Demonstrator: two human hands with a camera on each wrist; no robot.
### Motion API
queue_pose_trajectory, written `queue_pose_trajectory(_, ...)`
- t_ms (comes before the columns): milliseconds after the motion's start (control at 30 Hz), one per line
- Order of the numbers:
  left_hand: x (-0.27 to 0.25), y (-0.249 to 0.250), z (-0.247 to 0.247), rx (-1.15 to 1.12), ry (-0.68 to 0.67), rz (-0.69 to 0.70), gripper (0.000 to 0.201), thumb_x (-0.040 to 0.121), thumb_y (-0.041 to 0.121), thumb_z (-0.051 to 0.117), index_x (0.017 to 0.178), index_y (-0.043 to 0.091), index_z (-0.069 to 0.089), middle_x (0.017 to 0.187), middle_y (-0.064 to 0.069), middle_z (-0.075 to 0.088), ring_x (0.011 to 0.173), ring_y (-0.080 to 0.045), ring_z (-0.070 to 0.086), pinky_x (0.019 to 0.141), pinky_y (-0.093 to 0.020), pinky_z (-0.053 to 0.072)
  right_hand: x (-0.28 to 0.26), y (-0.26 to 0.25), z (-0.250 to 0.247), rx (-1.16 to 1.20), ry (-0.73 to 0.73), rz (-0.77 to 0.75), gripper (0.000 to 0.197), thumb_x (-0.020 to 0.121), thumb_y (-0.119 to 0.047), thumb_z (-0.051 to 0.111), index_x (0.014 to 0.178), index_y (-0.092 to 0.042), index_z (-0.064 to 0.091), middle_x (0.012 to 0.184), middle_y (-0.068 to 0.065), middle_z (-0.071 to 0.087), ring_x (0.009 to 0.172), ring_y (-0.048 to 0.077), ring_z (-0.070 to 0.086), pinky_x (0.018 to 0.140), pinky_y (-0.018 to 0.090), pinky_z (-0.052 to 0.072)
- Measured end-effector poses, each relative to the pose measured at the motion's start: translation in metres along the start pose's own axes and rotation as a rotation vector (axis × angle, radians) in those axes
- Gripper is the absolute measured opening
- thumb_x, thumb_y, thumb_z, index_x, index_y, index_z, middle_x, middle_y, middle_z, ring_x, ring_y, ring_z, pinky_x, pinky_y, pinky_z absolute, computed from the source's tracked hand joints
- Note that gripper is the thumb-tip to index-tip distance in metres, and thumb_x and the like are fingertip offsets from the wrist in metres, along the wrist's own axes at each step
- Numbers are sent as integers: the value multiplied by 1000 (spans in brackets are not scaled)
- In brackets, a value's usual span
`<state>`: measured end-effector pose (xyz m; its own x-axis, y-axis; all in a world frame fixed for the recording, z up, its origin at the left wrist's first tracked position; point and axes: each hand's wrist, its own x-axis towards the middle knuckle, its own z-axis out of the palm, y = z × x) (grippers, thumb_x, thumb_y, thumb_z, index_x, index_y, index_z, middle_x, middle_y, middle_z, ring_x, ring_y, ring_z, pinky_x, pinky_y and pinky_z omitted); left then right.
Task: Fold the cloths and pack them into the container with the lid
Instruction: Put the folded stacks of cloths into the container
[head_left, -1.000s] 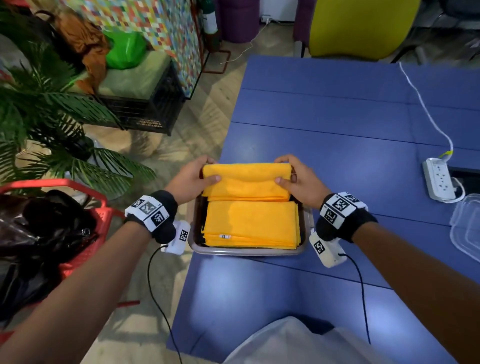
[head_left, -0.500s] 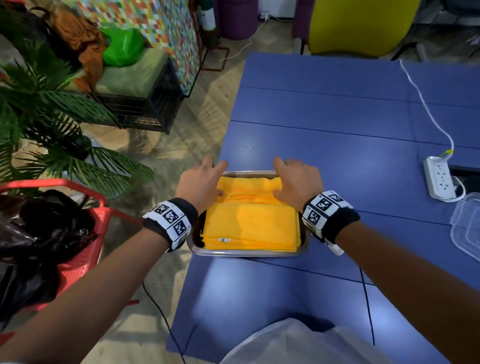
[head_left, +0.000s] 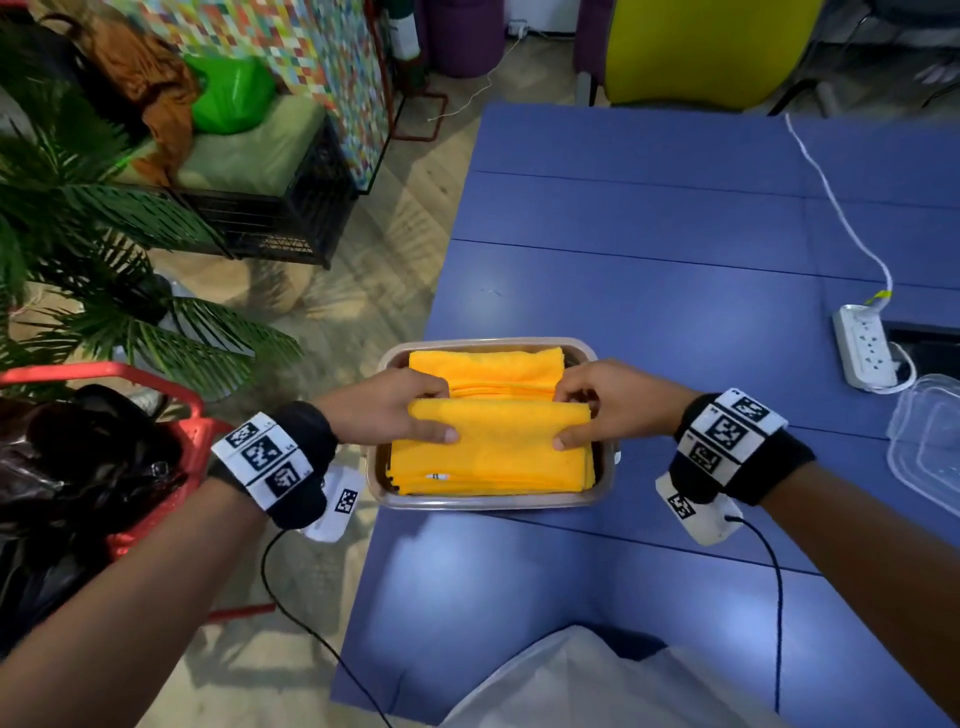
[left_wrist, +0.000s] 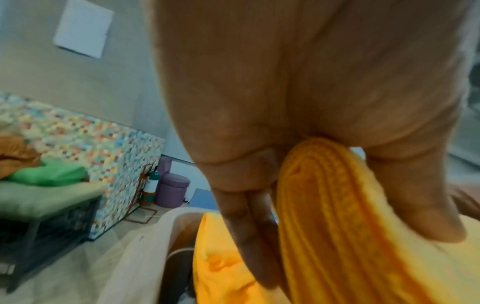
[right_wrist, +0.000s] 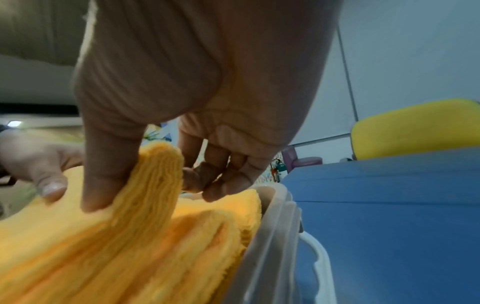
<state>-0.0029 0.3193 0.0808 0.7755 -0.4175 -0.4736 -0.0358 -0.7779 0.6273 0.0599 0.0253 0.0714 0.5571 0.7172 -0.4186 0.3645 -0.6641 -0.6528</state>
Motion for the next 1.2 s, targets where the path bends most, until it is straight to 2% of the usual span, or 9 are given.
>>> queue_pose_trajectory(100, 3, -2, -14, -235, 149, -38, 34, 79, 45, 74, 92, 18, 56, 88, 5, 58, 78, -6, 55, 67, -26, 42, 1, -8, -10, 428, 76, 27, 17, 86, -21, 70, 90, -14, 56, 76, -10, 60, 70, 4, 58, 61, 18, 46)
queue_pose_trajectory(200, 21, -8, -19, -354, 381, -98, 43, 76, 30, 81, 104, 12, 54, 100, -5, 63, 87, -16, 60, 71, -34, 47, 22, -3, -9, 579, 307, 99, 30, 90, -17, 66, 111, -3, 50, 103, 12, 66, 95, 26, 65, 82, 39, 56)
queue_pose_trajectory(333, 44, -13, 5, 295, 465, -189, 54, 81, 29, 73, 127, 24, 45, 124, -7, 48, 111, -28, 49, 89, -40, 44, 46, 1, 19, 28, 397, 125, 42, 94, -24, 59, 131, -22, 41, 117, 7, 52, 105, 27, 52, 84, 42, 47)
queue_pose_trajectory(467, 44, 1, 33, 655, 596, -16, 35, 86, 29, 64, 120, 27, 56, 114, -7, 49, 98, -30, 48, 77, -40, 40, 50, -5, 34, -467, 670, -29, 39, 81, -6, 61, 116, -25, 59, 130, 10, 47, 116, 32, 46, 85, 45, 46)
queue_pose_trajectory(567, 42, 0, 45, 616, 418, 15, 39, 92, 44, 53, 128, 29, 51, 119, -6, 48, 102, -30, 48, 85, -46, 43, 50, -2, 40, -591, 471, -212, 35, 88, -11, 57, 120, -27, 59, 123, 6, 50, 108, 29, 51, 82, 41, 43)
queue_pose_trajectory(667, 43, -6, 54, 588, 216, 11, 51, 97, 39, 49, 145, 28, 36, 138, -12, 40, 117, -35, 42, 103, -46, 34, 46, 7, 47, -509, 182, -75, 42, 100, -20, 45, 140, -34, 42, 133, 2, 38, 118, 23, 45, 76, 27, 35)
queue_pose_trajectory(767, 43, -7, 62, 510, 7, -78, 67, 98, 55, 35, 154, 30, 8, 159, -12, 10, 145, -33, 12, 118, -48, 14, 52, 12, 53, -486, 140, 1, 47, 100, -19, 44, 144, -31, 35, 132, 6, 37, 115, 24, 47, 75, 26, 38)
queue_pose_trajectory(933, 51, -10, 56, 412, -283, -210, 82, 93, 66, 33, 150, 35, -17, 158, -2, -27, 146, -24, -20, 119, -50, 3, 62, 8, 65, -542, 116, 78, 57, 92, -14, 47, 145, -28, 31, 129, 9, 36, 114, 26, 44, 85, 37, 48)
queue_pose_trajectory(1200, 49, 25, 61, 697, -164, -321, 96, 85, 72, 43, 152, 31, -13, 161, -8, -16, 147, -40, 1, 110, -68, 15, 37, -1, 57, -571, 302, 16, 52, 91, -13, 48, 141, -25, 39, 134, 7, 43, 120, 28, 43, 95, 42, 43)
